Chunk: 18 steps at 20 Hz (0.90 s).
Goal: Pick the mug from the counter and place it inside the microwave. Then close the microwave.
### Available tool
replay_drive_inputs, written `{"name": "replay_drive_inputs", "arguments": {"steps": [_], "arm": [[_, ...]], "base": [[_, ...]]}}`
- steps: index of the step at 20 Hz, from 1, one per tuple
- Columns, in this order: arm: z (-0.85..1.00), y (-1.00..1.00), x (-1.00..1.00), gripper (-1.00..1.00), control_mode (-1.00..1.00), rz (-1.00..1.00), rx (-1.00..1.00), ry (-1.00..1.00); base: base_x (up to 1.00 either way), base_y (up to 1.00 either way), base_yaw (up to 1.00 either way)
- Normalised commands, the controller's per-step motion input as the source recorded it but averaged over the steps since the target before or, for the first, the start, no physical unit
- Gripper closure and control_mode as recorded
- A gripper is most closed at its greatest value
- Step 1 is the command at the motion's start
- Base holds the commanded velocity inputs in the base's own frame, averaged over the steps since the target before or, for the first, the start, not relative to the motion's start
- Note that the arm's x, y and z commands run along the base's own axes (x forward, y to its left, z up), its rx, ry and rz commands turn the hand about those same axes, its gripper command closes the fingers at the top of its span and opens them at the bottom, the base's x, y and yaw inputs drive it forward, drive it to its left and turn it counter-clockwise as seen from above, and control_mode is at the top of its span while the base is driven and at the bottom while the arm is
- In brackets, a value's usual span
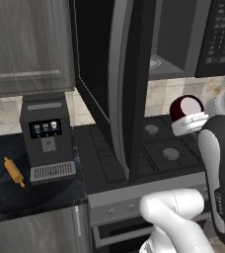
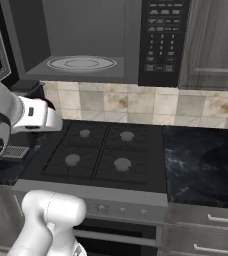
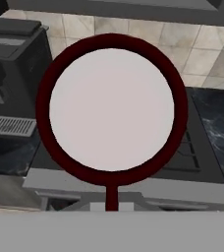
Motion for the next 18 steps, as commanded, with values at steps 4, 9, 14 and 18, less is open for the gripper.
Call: {"name": "replay_drive_inputs", "arguments": {"steps": [4, 9, 14, 18], "arm": [[0.45, -0.04, 0.29, 1.00, -1.00, 0.00, 0.02, 0.04], [0.07, -0.03, 0.25, 1.00, -1.00, 0.00, 0.01, -0.08], [0.02, 0.00, 0.16, 1.00, -1.00, 0.00, 0.00, -0.26], [0.29, 0.00, 0.31, 1.00, -1.00, 0.00, 0.00, -0.08]], "base": [[0.00, 0.00, 0.00], [0.00, 0.00, 0.00], [0.00, 0.00, 0.00], [0.00, 0.00, 0.00]]}}
